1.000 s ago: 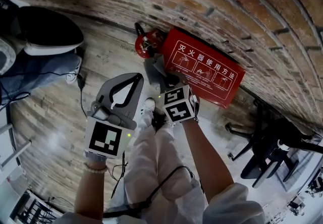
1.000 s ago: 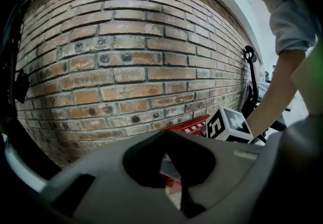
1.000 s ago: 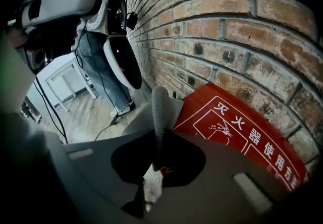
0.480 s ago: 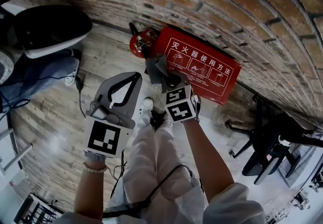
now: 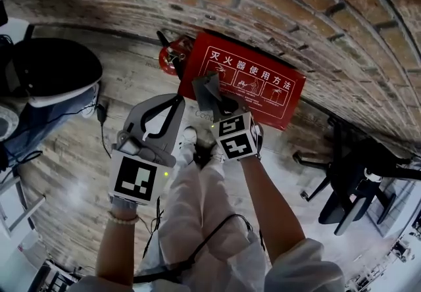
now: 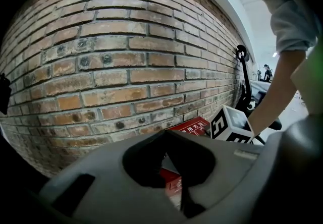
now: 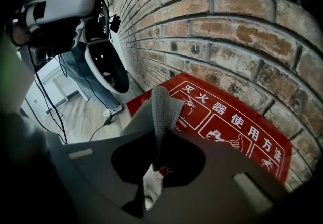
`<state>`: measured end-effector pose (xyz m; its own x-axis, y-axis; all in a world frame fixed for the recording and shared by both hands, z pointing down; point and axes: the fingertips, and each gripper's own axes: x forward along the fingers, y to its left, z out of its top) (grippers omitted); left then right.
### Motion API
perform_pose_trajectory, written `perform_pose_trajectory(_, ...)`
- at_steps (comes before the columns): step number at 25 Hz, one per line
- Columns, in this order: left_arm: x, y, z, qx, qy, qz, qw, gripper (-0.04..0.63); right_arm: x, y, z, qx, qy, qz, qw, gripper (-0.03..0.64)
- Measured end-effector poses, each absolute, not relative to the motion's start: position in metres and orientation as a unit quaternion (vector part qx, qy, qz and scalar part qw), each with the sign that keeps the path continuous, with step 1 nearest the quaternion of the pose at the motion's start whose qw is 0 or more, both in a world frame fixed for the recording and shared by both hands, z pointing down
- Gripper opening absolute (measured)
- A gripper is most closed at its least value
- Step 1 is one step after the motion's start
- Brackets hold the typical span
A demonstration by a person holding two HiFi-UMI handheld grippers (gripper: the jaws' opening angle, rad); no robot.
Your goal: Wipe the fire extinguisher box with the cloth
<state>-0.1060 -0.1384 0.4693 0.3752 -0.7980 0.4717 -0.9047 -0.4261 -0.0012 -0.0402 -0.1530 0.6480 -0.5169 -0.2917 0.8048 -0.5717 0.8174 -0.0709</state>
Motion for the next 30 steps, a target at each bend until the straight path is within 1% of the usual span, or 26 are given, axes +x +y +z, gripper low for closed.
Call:
perform_pose_trajectory(14, -0.066, -0.139, 0.466, 0.836, -0.492, 0.211, 0.119, -0.002, 0.014, -0.15, 0.649, 0.291, -0.841, 0.183, 0.418, 0.02)
perform_pose_trajectory(30, -0.033, -0.145, 0.467, 0.848, -0.47, 0.216, 0.113, -0.002, 0.089, -0.156, 0.649, 0.307, -0.829, 0.159, 0.44, 0.02)
